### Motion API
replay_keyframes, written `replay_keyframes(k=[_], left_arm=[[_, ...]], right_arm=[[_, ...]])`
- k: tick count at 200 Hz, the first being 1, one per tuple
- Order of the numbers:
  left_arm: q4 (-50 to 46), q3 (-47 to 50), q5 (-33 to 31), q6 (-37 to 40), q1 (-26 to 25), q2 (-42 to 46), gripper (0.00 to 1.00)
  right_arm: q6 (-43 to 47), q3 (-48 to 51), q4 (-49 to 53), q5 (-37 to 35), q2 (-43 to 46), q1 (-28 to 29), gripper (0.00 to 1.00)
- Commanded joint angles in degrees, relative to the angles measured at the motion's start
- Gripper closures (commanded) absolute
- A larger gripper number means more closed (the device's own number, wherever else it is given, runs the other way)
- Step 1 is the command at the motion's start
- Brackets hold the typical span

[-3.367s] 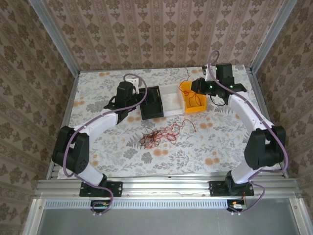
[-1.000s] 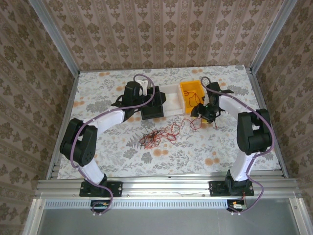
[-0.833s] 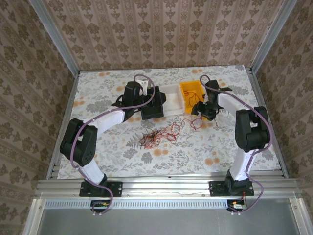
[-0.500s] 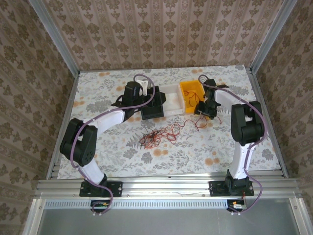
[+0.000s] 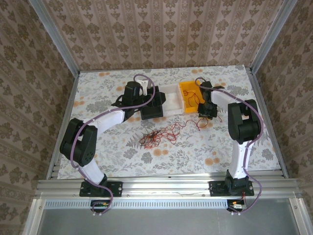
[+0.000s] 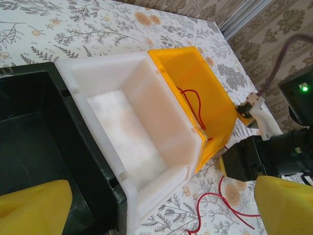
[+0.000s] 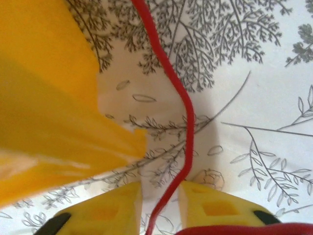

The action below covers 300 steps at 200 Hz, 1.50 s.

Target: Untangle the cables

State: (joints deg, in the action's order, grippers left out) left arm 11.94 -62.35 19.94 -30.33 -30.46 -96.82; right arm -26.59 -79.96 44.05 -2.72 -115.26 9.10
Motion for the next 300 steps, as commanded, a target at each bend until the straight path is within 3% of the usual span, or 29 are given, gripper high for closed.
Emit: replay_keyframes(k=[1,31,84,124,167,188,198,237,259,277,300], left_arm=[[-1.9,-2.2,-0.3,1.2,-0.3,-0.3,0.04],[-2.3,-2.7,0.2,1.5,-0.3,-0.4,0.04],[-2.4,-3.6,1.3,2.3,-0.2,-1.1,0.05],[-1.5,-4.1,3.0,2.1,-0.5,-1.8,0.05],[-2.2,-3.8,3.4,3.4,-1.1,-1.7,0.06],[-3.6,-4.5,4.5,5.7,-2.0,-1.7,0.06],[-4.2,-5.1,6.5,7.6,-2.9,-1.7,0.06],[-8.7,-9.0,19.3,14.9,-7.1,-3.0,0.05],[-19.8,-14.6,23.9,22.5,-9.7,-5.1,0.07],[-29.9,-19.1,20.8,31.1,-12.2,-7.1,0.07],[-32.5,-20.7,12.8,37.1,-14.7,-8.8,0.07]], right_arm=[[-0.4,5.0,-0.4,0.8,1.9,0.6,0.9],[0.8,11.6,-7.1,6.2,10.6,-0.6,1.0],[5.1,16.9,-12.7,12.0,27.5,-1.3,1.0],[5.1,19.2,-17.8,13.3,35.1,-2.2,0.99],[7.8,21.6,-23.5,5.3,46.3,-1.6,0.96],[14.5,20.4,-21.3,-4.8,47.8,2.4,0.97],[17.2,19.7,-20.0,-6.3,47.3,3.9,0.97],[17.1,20.7,-20.8,6.2,46.3,4.2,0.96],[15.5,20.4,-21.7,9.1,45.6,4.0,0.96],[14.3,19.7,-22.3,14.2,44.8,2.8,0.97],[12.6,18.9,-22.8,20.0,43.9,1.1,0.96]])
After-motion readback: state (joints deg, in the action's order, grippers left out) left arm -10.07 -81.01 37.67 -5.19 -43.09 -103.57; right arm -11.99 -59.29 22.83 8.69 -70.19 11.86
